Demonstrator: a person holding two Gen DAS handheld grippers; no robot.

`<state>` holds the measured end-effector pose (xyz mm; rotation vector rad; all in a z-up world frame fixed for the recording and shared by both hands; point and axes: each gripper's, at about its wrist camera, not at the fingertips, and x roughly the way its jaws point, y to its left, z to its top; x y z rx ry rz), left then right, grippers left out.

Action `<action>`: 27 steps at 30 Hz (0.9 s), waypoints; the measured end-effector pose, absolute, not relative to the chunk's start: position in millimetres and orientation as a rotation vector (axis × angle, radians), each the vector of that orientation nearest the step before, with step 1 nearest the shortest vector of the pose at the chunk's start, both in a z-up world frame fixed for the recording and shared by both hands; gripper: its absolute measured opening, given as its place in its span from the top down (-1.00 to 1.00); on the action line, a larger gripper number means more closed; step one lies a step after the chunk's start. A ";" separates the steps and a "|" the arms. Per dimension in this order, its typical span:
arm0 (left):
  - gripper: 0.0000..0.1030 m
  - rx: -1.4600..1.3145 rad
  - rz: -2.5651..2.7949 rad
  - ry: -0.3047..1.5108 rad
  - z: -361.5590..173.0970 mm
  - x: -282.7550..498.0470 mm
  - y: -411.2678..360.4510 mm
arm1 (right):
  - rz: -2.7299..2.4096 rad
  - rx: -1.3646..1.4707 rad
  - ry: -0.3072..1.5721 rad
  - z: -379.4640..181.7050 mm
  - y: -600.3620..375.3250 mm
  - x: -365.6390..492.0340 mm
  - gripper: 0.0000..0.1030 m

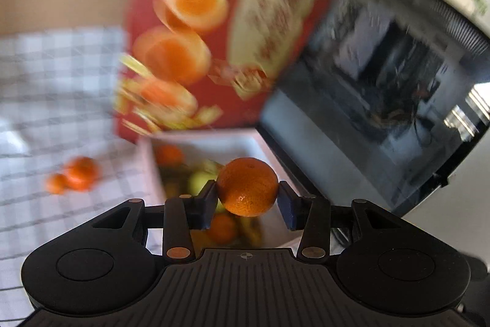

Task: Organize fruits
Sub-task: 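Carry the tangerine and pear over the pink box with both tools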

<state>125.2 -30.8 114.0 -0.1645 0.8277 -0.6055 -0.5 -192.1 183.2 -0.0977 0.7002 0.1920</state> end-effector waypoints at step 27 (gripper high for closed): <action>0.07 -0.027 -0.537 0.915 56.2 195.6 -141.7 | 0.202 0.009 0.863 114.0 -286.3 29.9 -0.12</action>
